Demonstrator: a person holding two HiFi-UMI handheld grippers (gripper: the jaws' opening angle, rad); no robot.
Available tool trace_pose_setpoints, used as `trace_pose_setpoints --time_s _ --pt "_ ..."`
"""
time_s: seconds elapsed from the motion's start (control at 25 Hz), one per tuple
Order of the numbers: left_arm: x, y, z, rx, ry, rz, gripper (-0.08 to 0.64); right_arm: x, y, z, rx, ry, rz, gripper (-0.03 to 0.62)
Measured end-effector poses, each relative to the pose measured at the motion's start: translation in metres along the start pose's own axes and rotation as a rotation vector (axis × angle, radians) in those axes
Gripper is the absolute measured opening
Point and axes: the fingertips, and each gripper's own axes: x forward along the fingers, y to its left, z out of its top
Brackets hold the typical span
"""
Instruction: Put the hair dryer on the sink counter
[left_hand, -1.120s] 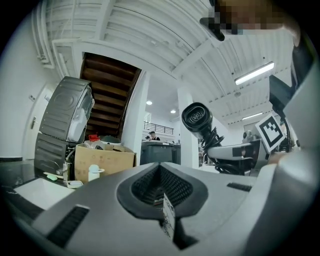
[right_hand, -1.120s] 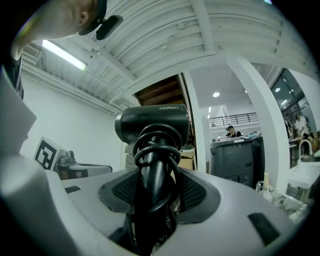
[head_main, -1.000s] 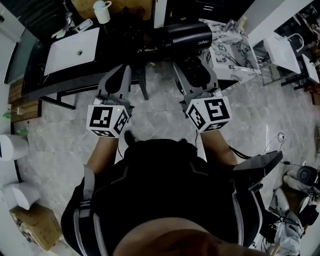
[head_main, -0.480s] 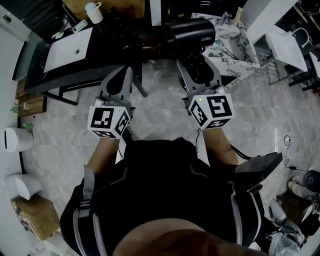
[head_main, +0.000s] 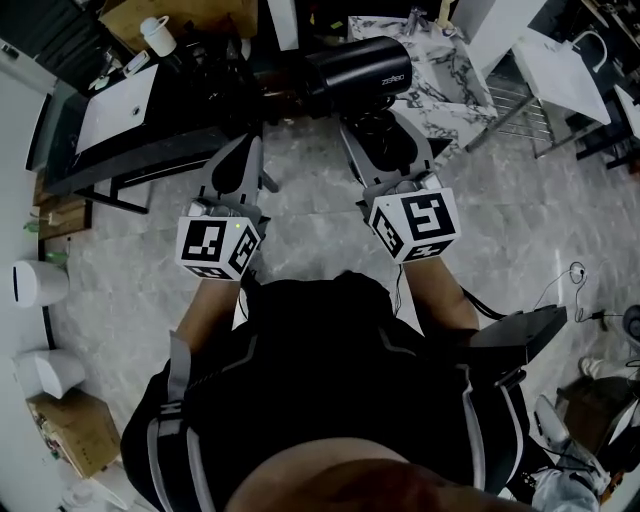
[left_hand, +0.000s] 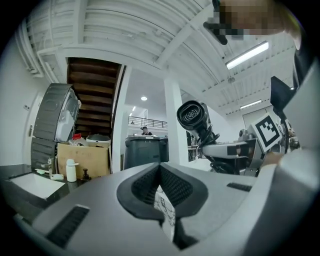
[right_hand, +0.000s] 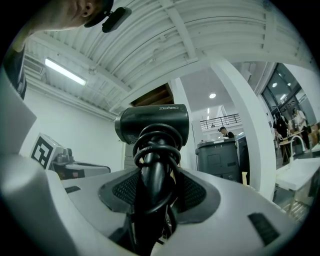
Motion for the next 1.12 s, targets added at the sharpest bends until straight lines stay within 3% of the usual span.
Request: trace_pose_setpoints --time_s 0.28,0.52,1.12 --pt "0.022 -0.044 -0.003 0.03 0.036 -0.014 0.002 -0.035 -0.038 0.003 0.032 -0.018 -0.012 0.224" --pt "0.033 -0.068 0.026 0.032 -0.001 -0.057 0.002 -0.053 -0.059 0.013 0.048 0.005 -0.067 0.224" --pt "0.056 -0.08 0.046 -0.014 -0.037 -0.175 0.002 -0.053 -0.07 0.035 0.016 0.019 -0.18 0.224"
